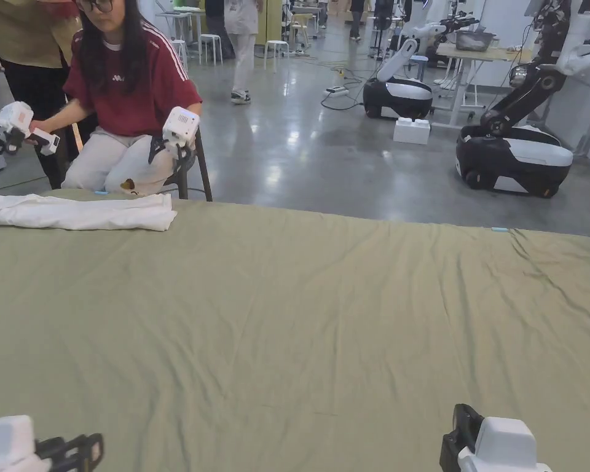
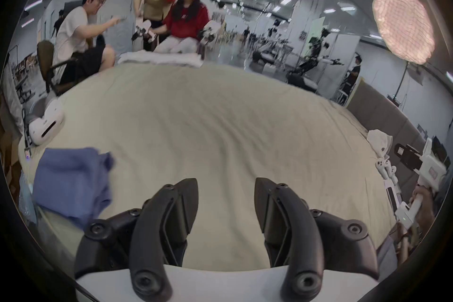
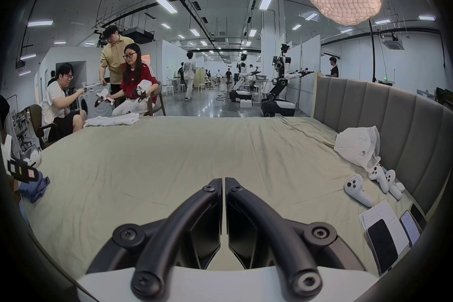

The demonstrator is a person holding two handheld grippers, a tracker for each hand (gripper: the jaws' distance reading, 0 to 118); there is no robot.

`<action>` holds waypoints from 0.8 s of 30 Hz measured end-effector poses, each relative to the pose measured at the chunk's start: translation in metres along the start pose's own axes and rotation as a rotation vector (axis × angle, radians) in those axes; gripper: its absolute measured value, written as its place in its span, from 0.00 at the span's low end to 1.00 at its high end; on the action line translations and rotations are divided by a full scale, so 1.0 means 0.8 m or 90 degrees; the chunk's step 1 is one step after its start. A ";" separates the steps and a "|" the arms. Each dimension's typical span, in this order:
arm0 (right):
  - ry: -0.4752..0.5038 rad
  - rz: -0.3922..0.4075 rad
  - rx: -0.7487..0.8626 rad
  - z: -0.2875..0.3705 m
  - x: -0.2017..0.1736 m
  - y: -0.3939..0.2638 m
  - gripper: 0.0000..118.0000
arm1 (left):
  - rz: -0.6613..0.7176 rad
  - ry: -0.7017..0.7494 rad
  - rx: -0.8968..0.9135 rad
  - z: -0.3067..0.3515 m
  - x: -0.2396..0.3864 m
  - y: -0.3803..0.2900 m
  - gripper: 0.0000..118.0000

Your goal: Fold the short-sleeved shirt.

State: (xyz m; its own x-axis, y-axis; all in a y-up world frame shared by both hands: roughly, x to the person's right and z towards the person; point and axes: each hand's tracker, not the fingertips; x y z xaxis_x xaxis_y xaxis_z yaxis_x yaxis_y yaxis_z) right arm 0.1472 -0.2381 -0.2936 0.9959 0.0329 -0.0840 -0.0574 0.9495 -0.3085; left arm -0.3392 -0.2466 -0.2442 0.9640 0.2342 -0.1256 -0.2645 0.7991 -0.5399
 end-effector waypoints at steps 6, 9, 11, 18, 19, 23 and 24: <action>0.000 -0.017 0.026 0.006 -0.008 0.018 0.01 | -0.061 0.005 0.111 -0.029 0.100 0.008 0.22; -0.006 -0.028 0.039 0.007 -0.011 0.027 0.01 | -0.106 0.017 0.185 -0.022 0.151 0.020 0.12; -0.008 -0.033 0.045 0.007 -0.014 0.034 0.01 | -0.145 0.036 0.225 -0.018 0.178 0.024 0.11; -0.022 -0.032 0.074 0.003 -0.025 0.048 0.01 | -0.150 0.053 0.264 -0.022 0.198 0.035 0.01; -0.021 -0.037 0.078 0.002 -0.026 0.050 0.01 | -0.148 0.056 0.265 -0.021 0.199 0.037 0.01; -0.022 -0.033 0.094 0.003 -0.030 0.056 0.01 | -0.132 0.055 0.274 -0.021 0.194 0.040 0.00; -0.021 -0.030 0.097 0.003 -0.031 0.058 0.01 | -0.130 0.056 0.274 -0.020 0.194 0.041 0.00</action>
State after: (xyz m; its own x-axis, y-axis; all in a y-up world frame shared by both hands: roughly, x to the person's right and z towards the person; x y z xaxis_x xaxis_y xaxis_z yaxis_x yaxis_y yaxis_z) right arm 0.1204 -0.1944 -0.3038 0.9991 -0.0055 -0.0413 -0.0014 0.9864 -0.1645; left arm -0.1982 -0.1933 -0.2949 0.9911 0.0154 -0.1326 -0.0379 0.9848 -0.1693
